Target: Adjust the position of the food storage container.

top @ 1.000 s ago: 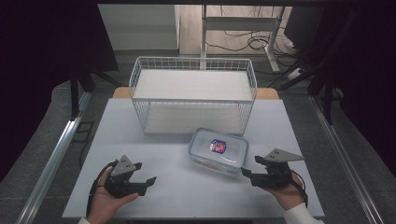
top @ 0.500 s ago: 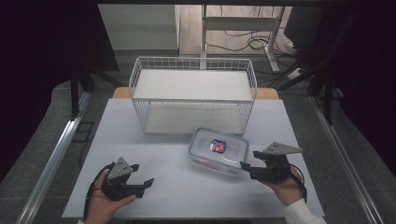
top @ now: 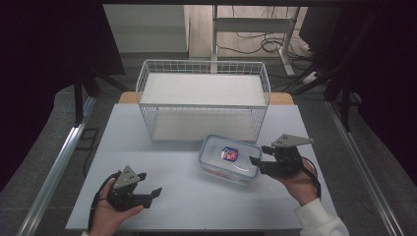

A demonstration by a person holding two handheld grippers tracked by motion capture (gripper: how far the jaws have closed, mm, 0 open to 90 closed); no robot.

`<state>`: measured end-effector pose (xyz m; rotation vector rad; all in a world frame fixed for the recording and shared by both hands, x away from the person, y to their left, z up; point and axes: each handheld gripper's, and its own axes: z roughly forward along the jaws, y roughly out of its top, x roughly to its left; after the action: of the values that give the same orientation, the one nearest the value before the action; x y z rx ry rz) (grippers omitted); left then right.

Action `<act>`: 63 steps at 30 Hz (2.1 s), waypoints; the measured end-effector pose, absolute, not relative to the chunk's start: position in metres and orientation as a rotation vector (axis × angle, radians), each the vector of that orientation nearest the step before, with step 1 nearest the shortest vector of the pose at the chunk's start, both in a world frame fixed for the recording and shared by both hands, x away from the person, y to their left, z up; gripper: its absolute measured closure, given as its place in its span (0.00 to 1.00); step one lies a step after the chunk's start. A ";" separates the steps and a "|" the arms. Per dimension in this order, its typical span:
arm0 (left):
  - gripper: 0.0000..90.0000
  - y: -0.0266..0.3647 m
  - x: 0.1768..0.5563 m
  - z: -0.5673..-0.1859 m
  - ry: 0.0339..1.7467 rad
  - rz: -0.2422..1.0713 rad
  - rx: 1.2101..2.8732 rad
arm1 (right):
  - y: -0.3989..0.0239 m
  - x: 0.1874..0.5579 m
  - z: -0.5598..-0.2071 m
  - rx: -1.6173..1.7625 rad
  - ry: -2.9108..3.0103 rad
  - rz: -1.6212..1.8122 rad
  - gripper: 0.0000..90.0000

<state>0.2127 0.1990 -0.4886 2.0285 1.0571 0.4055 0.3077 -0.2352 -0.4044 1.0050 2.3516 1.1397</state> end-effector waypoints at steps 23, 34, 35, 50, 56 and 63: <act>0.28 0.198 0.215 -0.493 1.053 0.383 2.032 | -0.189 0.389 -0.408 0.902 2.552 0.912 0.85; 0.28 0.198 0.216 -0.496 1.051 0.370 2.041 | -0.148 0.424 -0.431 0.743 2.612 0.682 0.99; 0.28 0.198 0.217 -0.496 1.050 0.369 2.041 | -0.148 0.424 -0.431 0.743 2.612 0.682 0.99; 0.28 0.199 0.216 -0.496 1.026 0.360 2.050 | -0.128 0.441 -0.452 0.678 2.618 0.610 0.99; 0.28 0.198 0.216 -0.496 1.027 0.360 2.055 | -0.124 0.435 -0.451 0.635 2.639 0.598 0.99; 0.28 0.197 0.215 -0.496 1.026 0.362 2.055 | -0.108 0.417 -0.451 0.542 2.701 0.610 0.99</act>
<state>0.2153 0.1970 -0.4963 2.0555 1.0256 0.3615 0.4171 -0.1084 -0.4511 0.5416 2.7012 0.6104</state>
